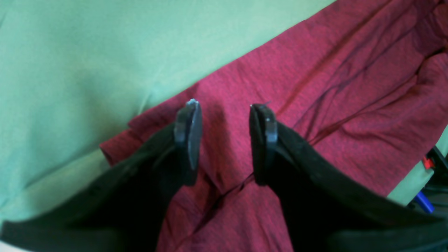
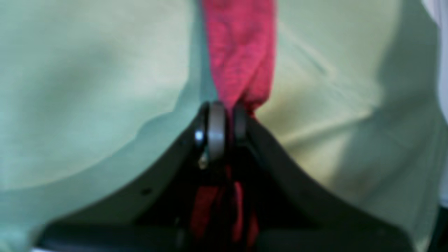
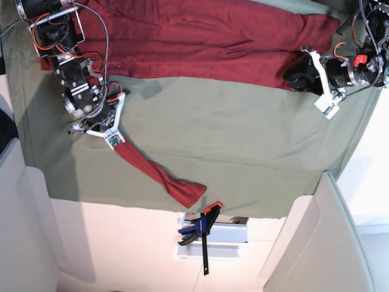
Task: Fold the T-shirt properly
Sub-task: 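Move the right gripper to the long sleeve and pinch it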
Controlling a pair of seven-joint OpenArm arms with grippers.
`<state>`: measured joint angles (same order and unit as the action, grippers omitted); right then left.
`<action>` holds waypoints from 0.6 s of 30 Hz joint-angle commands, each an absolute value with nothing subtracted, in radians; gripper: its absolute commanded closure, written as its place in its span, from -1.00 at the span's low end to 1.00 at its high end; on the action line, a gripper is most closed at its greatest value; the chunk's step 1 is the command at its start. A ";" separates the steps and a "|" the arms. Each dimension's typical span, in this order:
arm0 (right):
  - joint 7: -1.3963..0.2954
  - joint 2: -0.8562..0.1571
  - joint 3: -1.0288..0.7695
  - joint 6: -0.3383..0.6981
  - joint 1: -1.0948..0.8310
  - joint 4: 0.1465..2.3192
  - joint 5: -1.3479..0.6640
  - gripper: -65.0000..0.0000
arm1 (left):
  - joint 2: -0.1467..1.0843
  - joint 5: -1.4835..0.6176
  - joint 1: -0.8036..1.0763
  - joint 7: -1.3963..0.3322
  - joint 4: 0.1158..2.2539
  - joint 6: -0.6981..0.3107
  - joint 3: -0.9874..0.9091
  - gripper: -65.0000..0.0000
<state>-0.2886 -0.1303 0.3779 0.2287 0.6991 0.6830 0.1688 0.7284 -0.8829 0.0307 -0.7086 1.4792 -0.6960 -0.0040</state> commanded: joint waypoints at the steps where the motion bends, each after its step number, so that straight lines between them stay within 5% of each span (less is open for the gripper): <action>1: -0.280 -0.121 0.376 0.261 0.733 0.702 0.140 1.00 | 0.748 -0.901 0.016 -0.679 1.493 -0.698 -0.015 0.18; 7: -0.296 -0.079 0.376 0.346 0.702 0.788 0.085 1.00 | 0.748 -0.901 -0.003 -0.655 1.493 -0.698 -0.015 0.18; 12: -0.359 -0.083 0.376 0.383 0.576 1.010 0.022 1.00 | 0.745 -0.901 -0.046 -0.653 1.492 -0.698 -0.015 -0.15; 18: -0.426 -0.100 0.376 0.412 0.422 1.269 -0.040 1.00 | 0.725 -0.900 -0.104 -0.647 1.490 -0.698 -0.015 -0.16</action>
